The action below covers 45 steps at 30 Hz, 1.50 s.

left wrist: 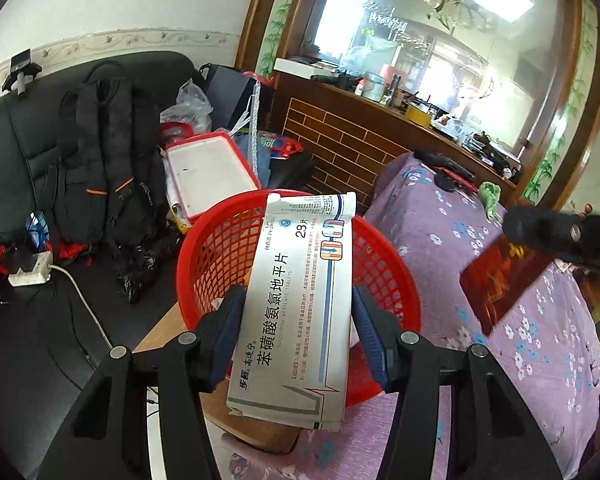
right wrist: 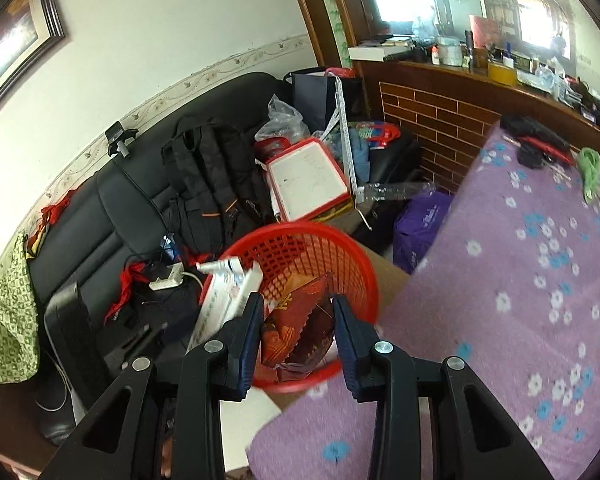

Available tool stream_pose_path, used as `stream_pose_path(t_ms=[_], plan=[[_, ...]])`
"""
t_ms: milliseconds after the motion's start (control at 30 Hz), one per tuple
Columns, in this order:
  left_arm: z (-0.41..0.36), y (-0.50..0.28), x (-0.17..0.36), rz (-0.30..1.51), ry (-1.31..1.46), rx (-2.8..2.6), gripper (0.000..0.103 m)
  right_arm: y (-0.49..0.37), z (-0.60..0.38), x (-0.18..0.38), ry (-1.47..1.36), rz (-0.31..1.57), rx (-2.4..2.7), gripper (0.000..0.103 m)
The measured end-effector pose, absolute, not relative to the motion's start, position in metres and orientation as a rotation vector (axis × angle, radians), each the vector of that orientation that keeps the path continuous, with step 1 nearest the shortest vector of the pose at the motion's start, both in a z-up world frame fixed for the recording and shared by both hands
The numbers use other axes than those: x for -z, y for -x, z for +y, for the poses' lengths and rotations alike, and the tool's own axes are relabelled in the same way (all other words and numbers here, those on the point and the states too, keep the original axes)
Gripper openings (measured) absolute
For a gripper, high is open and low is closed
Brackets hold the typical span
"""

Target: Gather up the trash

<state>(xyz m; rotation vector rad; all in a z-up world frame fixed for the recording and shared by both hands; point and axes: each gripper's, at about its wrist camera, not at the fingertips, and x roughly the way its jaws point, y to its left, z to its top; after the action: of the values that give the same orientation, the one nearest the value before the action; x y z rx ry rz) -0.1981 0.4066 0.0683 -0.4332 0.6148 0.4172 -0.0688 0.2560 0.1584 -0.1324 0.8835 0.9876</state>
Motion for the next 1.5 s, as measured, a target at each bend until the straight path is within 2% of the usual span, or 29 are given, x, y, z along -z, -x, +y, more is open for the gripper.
stream_pose_path(t_ms=[367, 433, 467, 600, 767, 933, 1067, 1500], plan=[[0.405, 0.183, -0.062, 0.594, 0.416, -0.482, 0.055, 0.041, 0.302, -0.135, 0.122, 0.898, -0.967, 0.040], [0.406, 0.185, -0.063, 0.578, 0.427, -0.500, 0.069, 0.036, 0.305, -0.130, 0.109, 0.908, -0.978, 0.045], [0.407, 0.187, -0.063, 0.568, 0.432, -0.502, 0.072, 0.035, 0.305, -0.129, 0.103, 0.912, -0.983, 0.046], [0.403, 0.188, -0.060, 0.561, 0.424, -0.513, 0.076, 0.033, 0.294, -0.135, 0.060, 0.909, -0.995, 0.047], [0.390, 0.188, -0.062, 0.553, 0.391, -0.521, 0.077, 0.038, 0.267, -0.150, 0.008, 0.873, -0.988, 0.060], [0.367, 0.195, -0.075, 0.487, 0.340, -0.603, 0.095, 0.042, 0.233, -0.161, -0.013, 0.842, -0.957, 0.072], [0.351, 0.197, -0.084, 0.448, 0.309, -0.646, 0.097, 0.045, 0.203, -0.164, -0.015, 0.823, -0.916, 0.082], [0.312, 0.195, -0.094, 0.439, 0.213, -0.724, 0.102, 0.075, 0.123, -0.149, 0.087, 0.758, -0.820, 0.091]])
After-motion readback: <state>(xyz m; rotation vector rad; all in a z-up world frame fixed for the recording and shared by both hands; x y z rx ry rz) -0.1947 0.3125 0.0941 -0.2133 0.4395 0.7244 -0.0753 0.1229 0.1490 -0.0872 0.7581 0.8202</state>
